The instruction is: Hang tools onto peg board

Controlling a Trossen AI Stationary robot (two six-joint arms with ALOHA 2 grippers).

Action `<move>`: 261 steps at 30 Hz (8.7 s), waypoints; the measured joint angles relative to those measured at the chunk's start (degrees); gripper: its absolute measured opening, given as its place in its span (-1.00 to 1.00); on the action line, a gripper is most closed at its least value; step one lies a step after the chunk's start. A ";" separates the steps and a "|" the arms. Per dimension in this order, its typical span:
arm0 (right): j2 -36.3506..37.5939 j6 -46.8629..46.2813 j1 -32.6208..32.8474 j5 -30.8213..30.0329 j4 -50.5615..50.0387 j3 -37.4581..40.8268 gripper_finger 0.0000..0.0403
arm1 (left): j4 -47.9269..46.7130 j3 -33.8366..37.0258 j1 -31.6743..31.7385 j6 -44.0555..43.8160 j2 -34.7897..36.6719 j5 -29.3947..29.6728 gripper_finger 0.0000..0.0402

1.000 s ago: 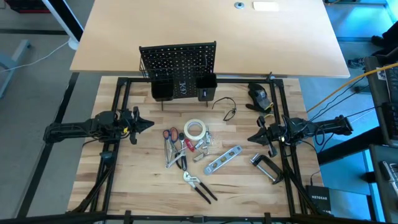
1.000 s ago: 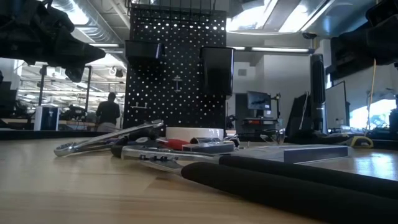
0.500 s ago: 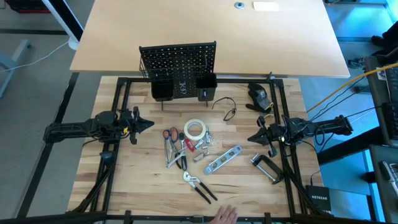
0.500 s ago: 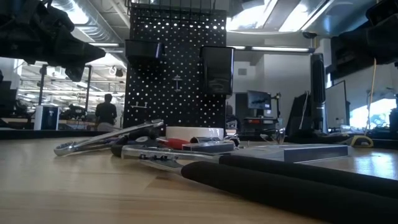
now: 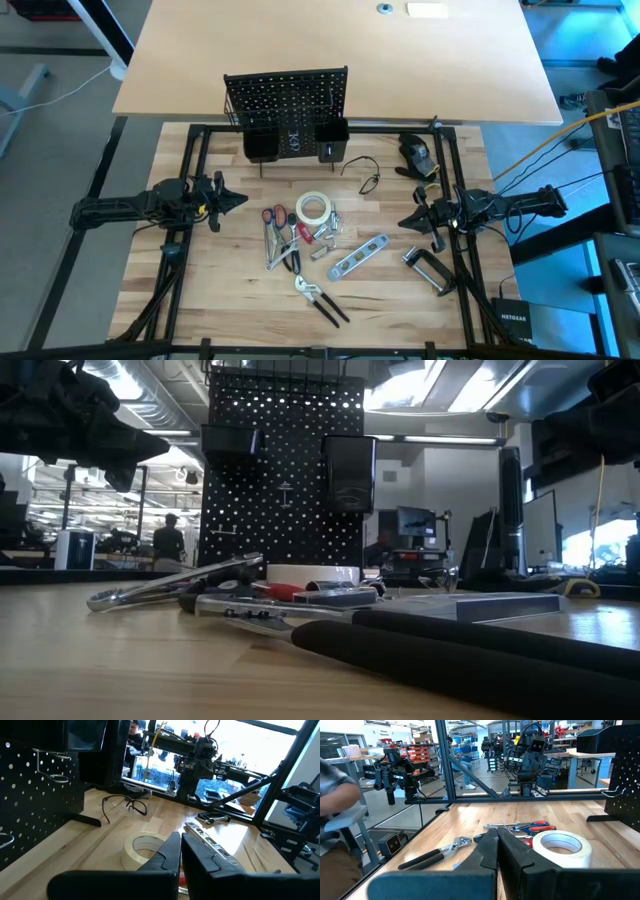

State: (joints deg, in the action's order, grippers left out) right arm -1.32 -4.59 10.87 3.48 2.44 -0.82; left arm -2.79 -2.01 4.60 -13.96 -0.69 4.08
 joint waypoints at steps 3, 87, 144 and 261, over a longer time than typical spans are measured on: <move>0.00 -0.01 -0.02 -0.01 0.00 0.00 -0.96 | 0.00 0.01 -0.02 0.00 0.00 0.00 -0.97; -12.07 -3.99 -0.02 -21.93 14.74 -0.02 -0.96 | -5.25 -17.48 -7.53 -19.77 -55.19 13.68 -0.93; -12.07 -2.55 -0.02 -26.00 14.83 -0.02 -0.96 | -20.17 -34.24 -1.55 -20.86 -85.81 11.17 -0.38; -79.62 5.28 -0.02 -36.31 4.23 -58.95 -0.52 | 35.89 -49.85 -21.75 51.64 -71.68 61.29 -0.86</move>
State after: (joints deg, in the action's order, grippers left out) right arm -80.94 0.69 10.85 -32.83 6.66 -59.77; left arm 33.10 -51.86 -17.15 37.68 -72.37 65.36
